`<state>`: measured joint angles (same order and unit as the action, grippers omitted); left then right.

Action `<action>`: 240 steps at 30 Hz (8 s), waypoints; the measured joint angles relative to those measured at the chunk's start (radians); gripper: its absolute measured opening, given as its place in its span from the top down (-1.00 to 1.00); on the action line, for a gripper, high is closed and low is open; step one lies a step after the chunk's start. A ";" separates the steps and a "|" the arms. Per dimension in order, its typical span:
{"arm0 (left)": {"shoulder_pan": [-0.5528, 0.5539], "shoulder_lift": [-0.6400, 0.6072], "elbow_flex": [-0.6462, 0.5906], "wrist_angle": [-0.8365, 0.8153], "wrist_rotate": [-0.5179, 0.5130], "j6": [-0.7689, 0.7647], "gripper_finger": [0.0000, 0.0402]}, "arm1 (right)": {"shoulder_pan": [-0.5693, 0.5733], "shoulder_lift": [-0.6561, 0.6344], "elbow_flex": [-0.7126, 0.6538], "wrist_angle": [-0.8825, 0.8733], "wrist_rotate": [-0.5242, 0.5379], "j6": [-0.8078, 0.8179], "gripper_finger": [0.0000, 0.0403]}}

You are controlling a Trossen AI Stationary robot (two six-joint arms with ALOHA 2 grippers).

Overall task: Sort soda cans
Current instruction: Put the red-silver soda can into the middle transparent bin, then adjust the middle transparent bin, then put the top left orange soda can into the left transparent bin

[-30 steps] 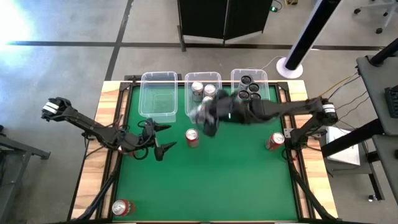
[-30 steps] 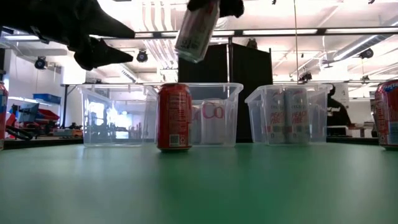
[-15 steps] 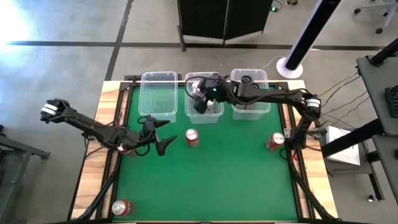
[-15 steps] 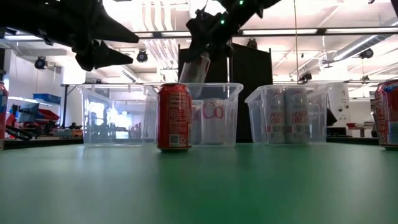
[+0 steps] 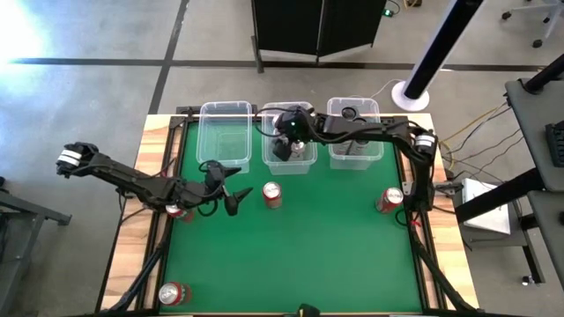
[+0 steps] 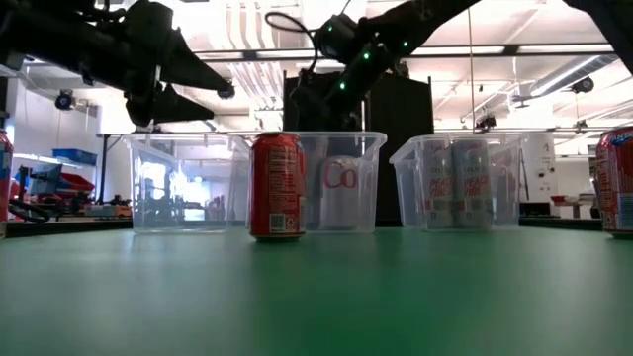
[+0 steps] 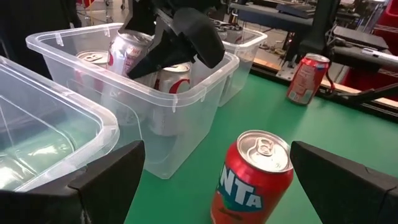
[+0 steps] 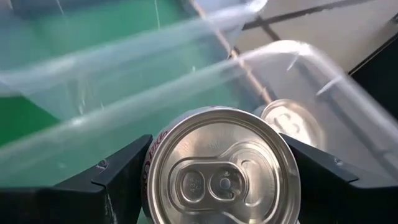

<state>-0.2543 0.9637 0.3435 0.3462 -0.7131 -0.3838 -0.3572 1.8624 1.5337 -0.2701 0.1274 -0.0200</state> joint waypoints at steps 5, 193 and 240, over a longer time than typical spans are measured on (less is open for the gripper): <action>0.007 0.020 0.000 -0.002 0.000 0.006 -0.93 | -0.018 0.028 0.000 -0.023 -0.039 -0.011 -0.47; 0.016 0.022 0.000 -0.003 0.050 -0.004 -0.93 | 0.163 -0.067 0.060 -0.677 0.053 -0.269 0.57; -0.262 0.057 0.494 -0.982 0.147 -0.301 -0.93 | 0.789 -0.276 -0.073 -0.431 0.361 0.256 -0.76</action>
<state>-0.5167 1.0210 0.8375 -0.6354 -0.5664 -0.6847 0.4321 1.5860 1.4610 -0.7013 0.4885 0.2364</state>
